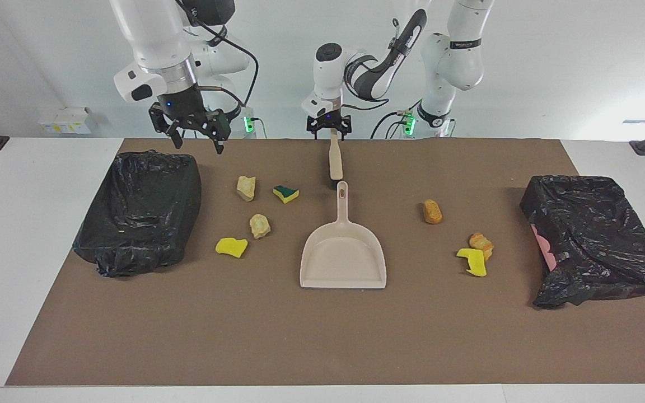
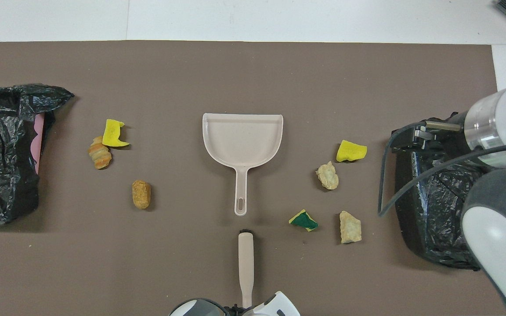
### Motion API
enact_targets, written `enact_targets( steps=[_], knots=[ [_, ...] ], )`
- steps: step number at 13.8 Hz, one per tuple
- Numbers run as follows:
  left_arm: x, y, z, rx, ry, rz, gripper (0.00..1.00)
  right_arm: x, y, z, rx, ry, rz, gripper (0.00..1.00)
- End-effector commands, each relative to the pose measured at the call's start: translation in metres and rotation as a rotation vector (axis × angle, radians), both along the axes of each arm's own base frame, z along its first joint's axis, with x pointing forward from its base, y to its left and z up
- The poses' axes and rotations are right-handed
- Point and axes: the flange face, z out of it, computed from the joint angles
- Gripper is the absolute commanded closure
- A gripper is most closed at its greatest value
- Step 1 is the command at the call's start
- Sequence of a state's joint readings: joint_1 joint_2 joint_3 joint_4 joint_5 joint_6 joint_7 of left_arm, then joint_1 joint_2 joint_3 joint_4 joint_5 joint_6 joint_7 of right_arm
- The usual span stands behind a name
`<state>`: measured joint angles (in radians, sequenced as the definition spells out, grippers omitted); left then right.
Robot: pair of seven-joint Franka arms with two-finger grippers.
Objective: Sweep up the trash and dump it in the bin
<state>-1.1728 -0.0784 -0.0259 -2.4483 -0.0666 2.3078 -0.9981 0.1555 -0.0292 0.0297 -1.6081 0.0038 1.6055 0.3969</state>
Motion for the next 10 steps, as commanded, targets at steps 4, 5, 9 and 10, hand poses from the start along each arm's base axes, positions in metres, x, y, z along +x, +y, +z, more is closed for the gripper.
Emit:
enact_targets(
  steps=[4, 5, 9, 10],
  knots=[
    [0.002, 0.004, 0.012, 0.017, 0.046, 0.031, 1.00, -0.005, 0.029, -0.021, 0.027, -0.027, -0.042, 0.00],
    [0.005, 0.003, 0.015, 0.013, 0.045, 0.029, 1.00, -0.005, 0.041, -0.035, 0.026, -0.021, -0.027, 0.00],
    [0.054, 0.043, 0.038, 0.050, 0.090, 0.044, 1.00, 0.009, 0.092, -0.093, 0.019, -0.004, -0.016, 0.00],
    [0.072, 0.056, 0.045, 0.064, 0.108, 0.060, 1.00, 0.012, 0.112, -0.111, 0.009, 0.002, 0.000, 0.00]
  ],
)
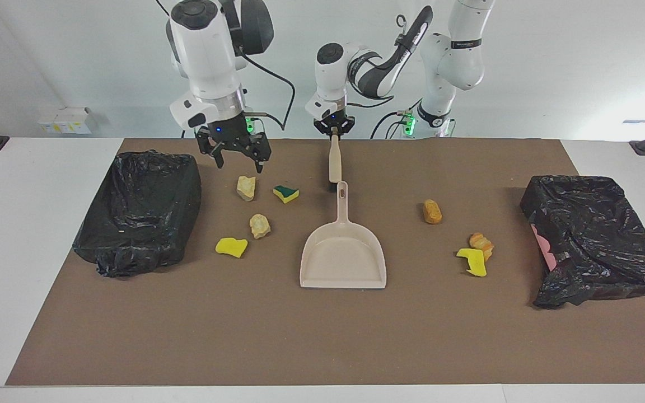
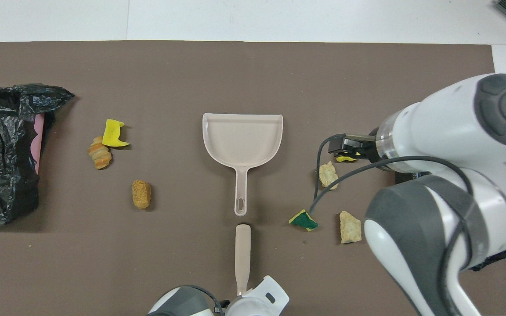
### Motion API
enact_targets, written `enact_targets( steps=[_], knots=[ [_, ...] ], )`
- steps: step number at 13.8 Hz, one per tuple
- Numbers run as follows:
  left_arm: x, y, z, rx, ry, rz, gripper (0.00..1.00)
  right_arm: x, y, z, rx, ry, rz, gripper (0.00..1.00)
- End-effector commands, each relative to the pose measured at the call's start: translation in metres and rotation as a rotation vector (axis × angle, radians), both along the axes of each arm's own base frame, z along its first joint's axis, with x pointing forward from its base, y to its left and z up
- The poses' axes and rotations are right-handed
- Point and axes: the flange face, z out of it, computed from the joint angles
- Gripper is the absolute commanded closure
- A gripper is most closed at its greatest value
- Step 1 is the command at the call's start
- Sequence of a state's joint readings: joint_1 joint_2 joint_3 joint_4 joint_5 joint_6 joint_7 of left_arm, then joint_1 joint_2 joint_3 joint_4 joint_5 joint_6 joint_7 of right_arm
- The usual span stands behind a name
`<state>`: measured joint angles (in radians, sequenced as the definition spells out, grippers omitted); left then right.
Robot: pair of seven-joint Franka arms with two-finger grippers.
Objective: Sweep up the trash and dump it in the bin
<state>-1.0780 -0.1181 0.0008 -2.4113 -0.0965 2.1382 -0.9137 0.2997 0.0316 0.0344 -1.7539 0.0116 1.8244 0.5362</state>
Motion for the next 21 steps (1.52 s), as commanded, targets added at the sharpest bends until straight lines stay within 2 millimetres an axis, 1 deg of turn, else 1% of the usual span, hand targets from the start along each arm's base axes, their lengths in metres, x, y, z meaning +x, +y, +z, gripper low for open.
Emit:
enact_targets(
  steps=[1, 2, 4, 5, 7, 8, 9, 10, 11, 12, 14, 15, 16, 19, 20, 21],
  knots=[
    [0.043, 0.038, 0.028, 0.018, 0.047, 0.035, 1.00, 0.010, 0.042, -0.047, -0.012, 0.015, -0.021, 0.00],
    [0.062, 0.053, 0.029, 0.026, 0.052, 0.054, 1.00, 0.015, 0.056, -0.064, -0.002, 0.001, -0.061, 0.00],
    [0.107, 0.088, 0.038, 0.001, 0.050, 0.109, 1.00, 0.011, 0.089, -0.074, 0.023, -0.003, -0.056, 0.00],
    [0.127, 0.107, 0.045, -0.001, 0.053, 0.154, 1.00, 0.011, 0.104, -0.085, 0.035, -0.017, -0.041, 0.00],
    [0.166, 0.143, 0.057, 0.019, 0.004, 0.198, 1.00, 0.006, 0.135, -0.105, 0.044, -0.028, -0.004, 0.00],
    [0.183, 0.161, 0.065, 0.011, -0.013, 0.244, 1.00, 0.006, 0.145, -0.112, 0.052, -0.039, 0.009, 0.00],
    [0.200, 0.180, 0.073, 0.009, -0.035, 0.275, 1.00, 0.003, 0.159, -0.125, 0.055, -0.040, 0.027, 0.00],
    [0.214, 0.196, 0.077, 0.022, -0.057, 0.285, 1.00, -0.005, 0.177, -0.133, 0.056, -0.038, 0.043, 0.00],
    [0.223, 0.209, 0.079, 0.033, -0.076, 0.288, 1.00, -0.014, 0.197, -0.147, 0.058, -0.034, 0.050, 0.00],
    [0.232, 0.227, 0.077, 0.045, -0.084, 0.282, 1.00, -0.017, 0.209, -0.161, 0.064, -0.040, 0.053, 0.00],
    [0.251, 0.269, 0.075, 0.044, -0.093, 0.228, 1.00, -0.027, 0.227, -0.178, 0.064, -0.038, 0.080, 0.00],
    [0.260, 0.289, 0.071, 0.036, -0.100, 0.195, 1.00, -0.028, 0.229, -0.183, 0.062, -0.035, 0.088, 0.00],
    [0.269, 0.308, 0.070, 0.020, -0.116, 0.155, 1.00, -0.030, 0.227, -0.191, 0.050, -0.026, 0.099, 0.00],
    [0.287, 0.355, 0.068, 0.015, -0.151, 0.086, 1.00, -0.031, 0.224, -0.192, 0.028, -0.015, 0.117, 0.00],
    [0.294, 0.372, 0.068, 0.012, -0.164, 0.048, 1.00, -0.035, 0.221, -0.196, 0.020, -0.006, 0.120, 0.10],
    [0.304, 0.385, 0.062, 0.008, -0.162, -0.004, 1.00, -0.037, 0.219, -0.199, 0.014, -0.001, 0.130, 0.23]
  ],
)
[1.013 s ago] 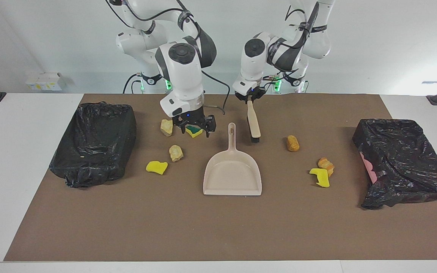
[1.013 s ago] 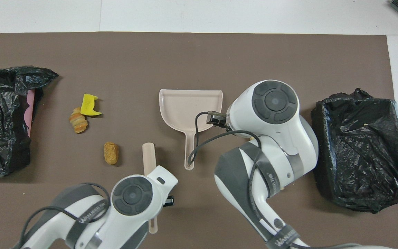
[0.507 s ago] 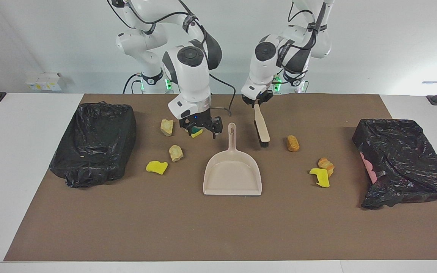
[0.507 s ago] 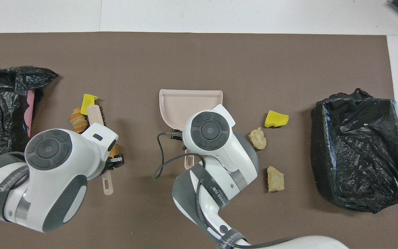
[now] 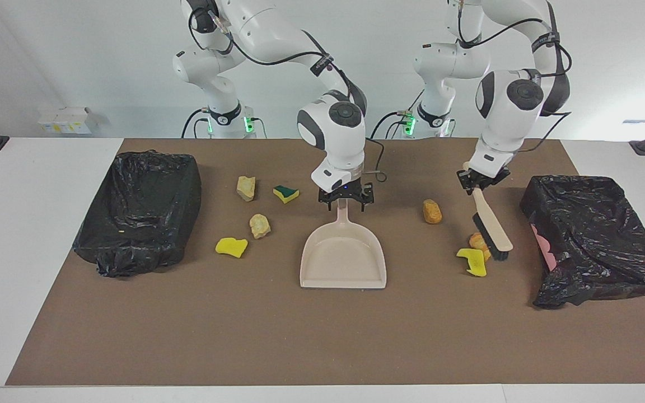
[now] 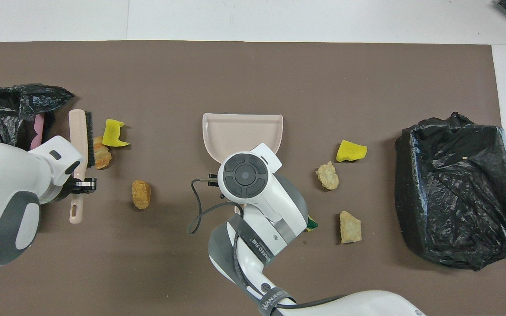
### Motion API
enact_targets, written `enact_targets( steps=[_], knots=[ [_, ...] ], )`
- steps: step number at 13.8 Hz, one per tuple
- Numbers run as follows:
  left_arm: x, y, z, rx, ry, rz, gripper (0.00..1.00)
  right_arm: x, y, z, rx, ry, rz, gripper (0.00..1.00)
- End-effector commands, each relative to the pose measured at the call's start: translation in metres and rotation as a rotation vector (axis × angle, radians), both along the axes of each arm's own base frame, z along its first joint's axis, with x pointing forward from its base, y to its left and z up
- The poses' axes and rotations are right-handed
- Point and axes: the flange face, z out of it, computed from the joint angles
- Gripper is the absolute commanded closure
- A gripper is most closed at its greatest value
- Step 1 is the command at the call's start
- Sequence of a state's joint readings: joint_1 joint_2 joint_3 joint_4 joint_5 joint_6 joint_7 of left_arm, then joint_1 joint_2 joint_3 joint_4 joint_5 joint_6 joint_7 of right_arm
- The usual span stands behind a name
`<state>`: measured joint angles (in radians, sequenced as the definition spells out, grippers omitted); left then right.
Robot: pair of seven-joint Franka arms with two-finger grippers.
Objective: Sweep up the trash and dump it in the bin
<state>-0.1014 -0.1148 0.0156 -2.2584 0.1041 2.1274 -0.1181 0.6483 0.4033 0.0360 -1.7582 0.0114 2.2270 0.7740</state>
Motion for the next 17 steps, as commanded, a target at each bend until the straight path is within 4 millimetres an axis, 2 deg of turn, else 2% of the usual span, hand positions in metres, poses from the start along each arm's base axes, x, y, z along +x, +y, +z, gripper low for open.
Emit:
enact_targets(
  steps=[1, 3, 4, 5, 6, 9, 12, 14, 15, 17],
  knots=[
    [0.031, 0.033, -0.008, 0.027, -0.016, -0.140, 1.00, -0.005, -0.007, -0.003, -0.019, 0.006, 0.037, 0.38],
    [0.054, 0.049, -0.017, 0.053, -0.014, -0.219, 1.00, -0.004, -0.008, -0.004, -0.023, 0.005, 0.049, 0.69],
    [0.059, 0.057, -0.022, 0.061, -0.015, -0.240, 1.00, -0.004, -0.008, -0.003, -0.027, 0.002, 0.053, 0.82],
    [0.062, 0.066, -0.027, 0.067, -0.023, -0.267, 1.00, -0.003, -0.008, -0.002, -0.037, -0.008, 0.062, 0.93],
    [0.064, 0.073, -0.034, 0.067, -0.021, -0.294, 1.00, -0.003, -0.008, -0.002, -0.047, -0.016, 0.071, 1.00],
    [0.061, 0.074, -0.050, 0.062, 0.022, -0.372, 1.00, -0.002, -0.013, 0.011, -0.050, -0.031, 0.130, 1.00],
    [0.042, 0.060, -0.059, 0.053, 0.078, -0.414, 1.00, 0.000, -0.028, 0.037, -0.061, -0.013, 0.236, 1.00],
    [0.030, 0.034, -0.061, 0.050, 0.107, -0.488, 1.00, 0.008, -0.046, 0.054, -0.045, 0.008, 0.285, 1.00],
    [0.026, 0.031, -0.062, 0.047, 0.138, -0.517, 1.00, 0.012, -0.055, 0.061, -0.046, 0.010, 0.302, 1.00],
    [0.017, 0.009, -0.060, 0.047, 0.191, -0.548, 1.00, 0.012, -0.059, 0.065, -0.052, 0.018, 0.409, 1.00]
  ],
)
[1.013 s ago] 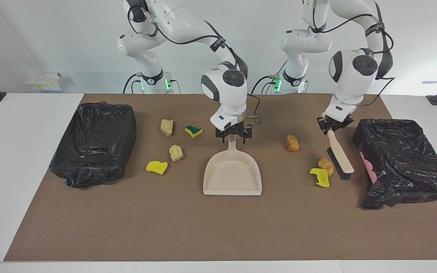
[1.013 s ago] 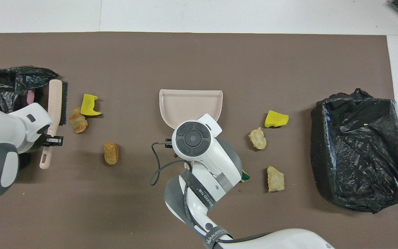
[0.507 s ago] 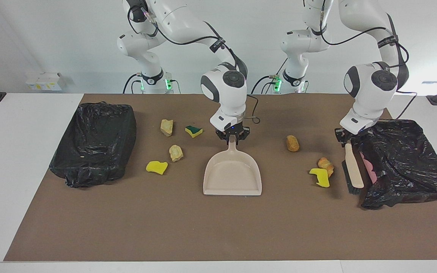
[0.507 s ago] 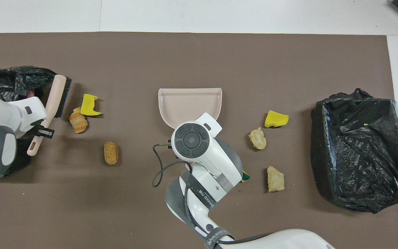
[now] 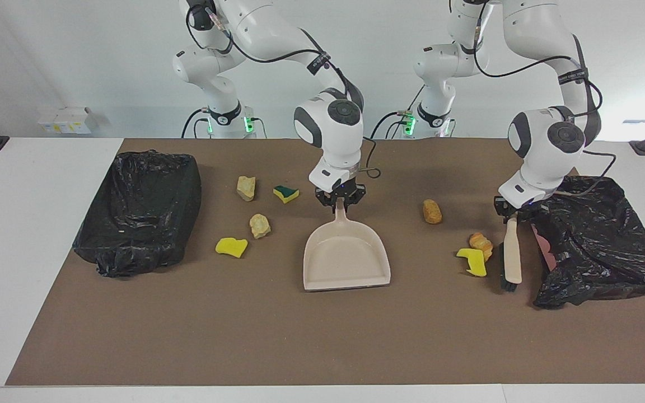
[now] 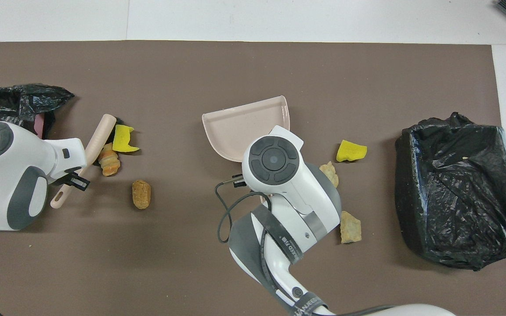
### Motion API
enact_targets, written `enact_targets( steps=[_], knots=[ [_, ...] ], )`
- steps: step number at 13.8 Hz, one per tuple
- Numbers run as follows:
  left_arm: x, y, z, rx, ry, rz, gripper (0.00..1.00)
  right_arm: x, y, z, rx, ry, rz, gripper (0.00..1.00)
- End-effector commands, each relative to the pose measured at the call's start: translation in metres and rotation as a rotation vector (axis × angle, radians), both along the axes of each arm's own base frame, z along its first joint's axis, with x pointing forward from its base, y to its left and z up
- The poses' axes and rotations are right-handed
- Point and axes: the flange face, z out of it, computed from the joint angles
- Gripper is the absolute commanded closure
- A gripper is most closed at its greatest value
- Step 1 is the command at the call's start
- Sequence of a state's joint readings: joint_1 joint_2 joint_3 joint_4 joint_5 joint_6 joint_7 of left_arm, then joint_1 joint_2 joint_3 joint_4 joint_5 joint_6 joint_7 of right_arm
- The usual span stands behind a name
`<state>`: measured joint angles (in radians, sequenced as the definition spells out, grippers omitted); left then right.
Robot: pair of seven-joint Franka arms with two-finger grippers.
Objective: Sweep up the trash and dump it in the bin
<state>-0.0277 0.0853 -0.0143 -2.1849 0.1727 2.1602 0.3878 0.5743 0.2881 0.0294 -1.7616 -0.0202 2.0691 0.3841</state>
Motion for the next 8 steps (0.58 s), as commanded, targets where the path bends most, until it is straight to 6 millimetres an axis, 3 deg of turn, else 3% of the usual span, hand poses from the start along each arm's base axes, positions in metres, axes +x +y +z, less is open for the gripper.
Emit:
enact_targets(
  steps=[1, 4, 6, 8],
  knots=[
    [-0.021, -0.025, 0.007, 0.027, 0.062, -0.057, 1.00, -0.003, -0.005, 0.007, 0.008, 0.019, 0.176, 1.00],
    [-0.036, -0.055, 0.005, 0.046, 0.070, -0.017, 1.00, -0.003, -0.016, 0.004, -0.011, 0.062, 0.474, 1.00],
    [-0.045, -0.076, 0.008, 0.068, 0.082, 0.031, 1.00, 0.006, -0.035, -0.001, -0.013, 0.078, 0.681, 1.00],
    [-0.044, -0.077, 0.009, 0.071, 0.073, 0.063, 1.00, 0.014, -0.047, -0.002, -0.011, 0.081, 0.858, 1.00]
  ],
)
